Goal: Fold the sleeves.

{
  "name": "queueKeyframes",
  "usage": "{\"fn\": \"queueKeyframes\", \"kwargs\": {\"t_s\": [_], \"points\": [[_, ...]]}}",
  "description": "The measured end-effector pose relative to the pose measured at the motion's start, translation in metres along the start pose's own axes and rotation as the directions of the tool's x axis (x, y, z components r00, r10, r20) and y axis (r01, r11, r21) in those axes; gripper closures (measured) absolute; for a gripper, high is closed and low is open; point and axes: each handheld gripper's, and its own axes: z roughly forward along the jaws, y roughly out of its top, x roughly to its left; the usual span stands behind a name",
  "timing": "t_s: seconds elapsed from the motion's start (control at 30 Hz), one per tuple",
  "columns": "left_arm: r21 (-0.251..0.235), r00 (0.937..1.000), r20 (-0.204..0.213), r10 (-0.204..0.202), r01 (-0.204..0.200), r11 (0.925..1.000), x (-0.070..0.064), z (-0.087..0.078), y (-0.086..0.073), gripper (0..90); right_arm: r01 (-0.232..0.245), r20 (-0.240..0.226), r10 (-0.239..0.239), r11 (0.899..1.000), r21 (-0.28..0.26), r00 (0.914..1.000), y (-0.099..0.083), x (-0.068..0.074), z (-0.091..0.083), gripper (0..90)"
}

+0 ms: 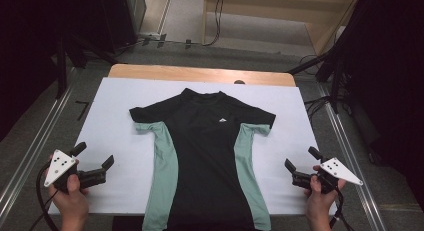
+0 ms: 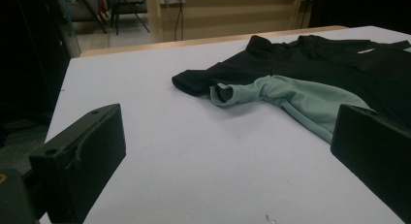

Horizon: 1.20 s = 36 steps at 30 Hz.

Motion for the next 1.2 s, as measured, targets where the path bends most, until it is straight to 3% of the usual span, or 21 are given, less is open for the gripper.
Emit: {"fn": "queueKeyframes", "kwargs": {"t_s": [0.4,0.6,0.77,1.2], "points": [[-0.001,0.9999,-0.013,0.011,-0.011,0.9999,-0.001,-0.001,0.004,0.0,0.003,-0.015,-0.003,1.0,-0.009,0.9999,0.0,0.0,-0.001,0.0],[-0.019,0.9999,-0.012,-0.007,0.007,0.9998,-0.005,0.0,0.013,0.0,-0.001,-0.028,0.001,1.0,-0.012,0.9996,-0.001,0.0,-0.001,0.0],[0.033,0.9991,-0.04,0.013,-0.012,0.9994,-0.013,0.007,0.027,0.0,-0.009,-0.035,0.008,1.0,-0.013,0.9994,-0.001,-0.001,-0.002,0.0],[0.053,0.9998,0.019,-0.009,0.008,0.9986,-0.016,0.037,0.056,0.0,0.003,-0.041,-0.004,1.0,-0.01,0.9992,-0.001,0.0,-0.001,0.0]]}}
